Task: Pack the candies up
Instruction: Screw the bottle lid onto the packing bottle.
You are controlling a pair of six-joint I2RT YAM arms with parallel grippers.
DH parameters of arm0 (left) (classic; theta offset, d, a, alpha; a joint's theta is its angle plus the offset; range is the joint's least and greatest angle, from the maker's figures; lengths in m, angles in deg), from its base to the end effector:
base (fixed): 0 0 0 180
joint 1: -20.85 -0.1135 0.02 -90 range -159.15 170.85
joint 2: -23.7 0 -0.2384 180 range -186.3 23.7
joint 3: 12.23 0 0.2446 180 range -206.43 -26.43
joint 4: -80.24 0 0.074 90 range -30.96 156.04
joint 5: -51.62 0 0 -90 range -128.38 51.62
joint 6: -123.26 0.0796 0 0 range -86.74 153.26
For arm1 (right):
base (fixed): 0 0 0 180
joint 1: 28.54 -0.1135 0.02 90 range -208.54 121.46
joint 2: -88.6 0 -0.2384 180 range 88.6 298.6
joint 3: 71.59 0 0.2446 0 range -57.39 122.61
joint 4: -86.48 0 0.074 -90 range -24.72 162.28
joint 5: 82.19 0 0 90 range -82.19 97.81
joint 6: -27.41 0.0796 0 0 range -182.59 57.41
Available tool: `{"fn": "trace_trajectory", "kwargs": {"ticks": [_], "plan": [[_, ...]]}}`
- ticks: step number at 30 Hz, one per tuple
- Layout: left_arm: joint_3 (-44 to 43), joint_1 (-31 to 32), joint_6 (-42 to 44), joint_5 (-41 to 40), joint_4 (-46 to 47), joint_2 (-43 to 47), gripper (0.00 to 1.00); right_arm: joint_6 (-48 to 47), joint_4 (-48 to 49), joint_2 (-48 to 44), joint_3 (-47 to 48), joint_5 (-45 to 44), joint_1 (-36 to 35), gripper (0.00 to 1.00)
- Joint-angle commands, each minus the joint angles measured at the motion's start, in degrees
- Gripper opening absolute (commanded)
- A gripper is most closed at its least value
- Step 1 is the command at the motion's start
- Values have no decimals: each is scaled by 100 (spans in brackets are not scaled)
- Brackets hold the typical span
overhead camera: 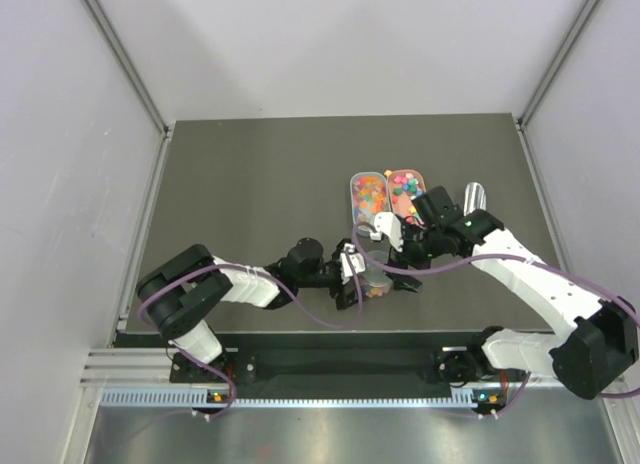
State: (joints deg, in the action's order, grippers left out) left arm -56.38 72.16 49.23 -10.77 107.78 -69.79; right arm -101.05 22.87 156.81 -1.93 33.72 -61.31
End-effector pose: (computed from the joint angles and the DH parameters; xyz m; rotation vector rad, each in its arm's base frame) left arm 0.1763 -0.2791 0.1122 1.3714 1.4663 -0.8707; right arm 0.1864 0.1613 0.2123 -1.6234 2.0135 0.5615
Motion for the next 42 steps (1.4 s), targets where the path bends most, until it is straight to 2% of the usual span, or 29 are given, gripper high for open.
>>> {"fn": "trace_trajectory", "kwargs": {"ticks": [1, 10, 14, 20, 26, 33, 42], "plan": [[-318, 37, -94, 200, 292, -72, 99, -214, -165, -255, -114, 292, 192, 100], [-494, 28, -173, 148, 361, -319, 99, -1172, -377, -361, -966, -33, 324, 100], [-467, 28, -147, 104, 362, -345, 99, -1366, -237, -255, -1116, 115, 456, 97], [-459, 37, -173, 33, 353, -415, 99, -1647, -306, 430, -915, 651, 474, 90], [-362, 37, -331, -134, 607, -494, 99, -1779, -288, 913, -792, 1021, 474, 88], [-406, 37, -436, -265, 792, -547, 99, -1568, -254, 1081, -467, 1495, 474, 88], [-415, 55, -516, -134, 845, -635, 99, -1516, -262, 1134, -387, 1610, 474, 89]]}}
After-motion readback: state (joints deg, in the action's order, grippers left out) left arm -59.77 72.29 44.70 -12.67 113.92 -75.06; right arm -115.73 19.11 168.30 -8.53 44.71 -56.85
